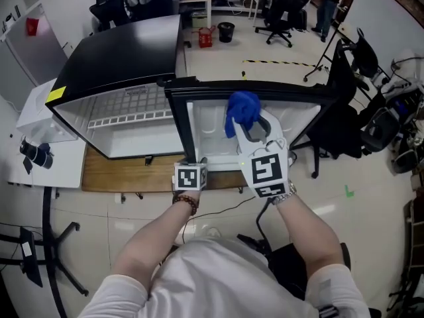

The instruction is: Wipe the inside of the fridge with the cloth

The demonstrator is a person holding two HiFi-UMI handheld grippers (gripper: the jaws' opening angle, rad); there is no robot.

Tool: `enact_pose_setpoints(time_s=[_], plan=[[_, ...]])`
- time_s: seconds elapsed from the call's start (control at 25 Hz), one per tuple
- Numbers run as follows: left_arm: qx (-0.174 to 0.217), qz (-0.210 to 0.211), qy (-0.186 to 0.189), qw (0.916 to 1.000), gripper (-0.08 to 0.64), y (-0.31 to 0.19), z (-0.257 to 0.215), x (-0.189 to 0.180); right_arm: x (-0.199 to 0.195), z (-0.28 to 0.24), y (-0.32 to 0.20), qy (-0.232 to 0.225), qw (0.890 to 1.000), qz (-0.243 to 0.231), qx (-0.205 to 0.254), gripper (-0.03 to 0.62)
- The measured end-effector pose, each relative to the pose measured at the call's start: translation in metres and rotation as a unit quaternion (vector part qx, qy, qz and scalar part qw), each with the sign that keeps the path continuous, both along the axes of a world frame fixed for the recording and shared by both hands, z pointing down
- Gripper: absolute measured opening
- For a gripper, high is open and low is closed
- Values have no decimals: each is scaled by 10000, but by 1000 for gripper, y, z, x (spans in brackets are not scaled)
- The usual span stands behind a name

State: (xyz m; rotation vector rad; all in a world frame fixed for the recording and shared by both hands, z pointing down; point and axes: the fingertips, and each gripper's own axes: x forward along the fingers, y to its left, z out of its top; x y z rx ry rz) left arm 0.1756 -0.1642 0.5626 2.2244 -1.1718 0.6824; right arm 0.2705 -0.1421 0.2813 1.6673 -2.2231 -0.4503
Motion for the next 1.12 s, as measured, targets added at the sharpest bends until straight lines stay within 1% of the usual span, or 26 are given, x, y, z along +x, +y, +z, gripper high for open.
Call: enact_pose_setpoints(time_s=[0.16,0.36,0.56,0.76,0.92,1.12], plan=[[43,56,66,10000,146,-1,3,3,21,0,6,24,9998,219,6,120],[54,46,58,10000,146,0,1,3,59,-2,13,-14,9983,589,22,120],[99,104,65,9999,146,0,0,3,83,1,19,14,9964,842,38,119],[58,37,86,9999,146,0,2,2,118,2,25,-18,9929,1185,25,118],[48,28,92,9999,146,1,0,2,139,2,30,-10,9903,1388,18,118],[50,30,94,9999,146,1,1,3,171,2,37,-72,9849,1727,9,118]])
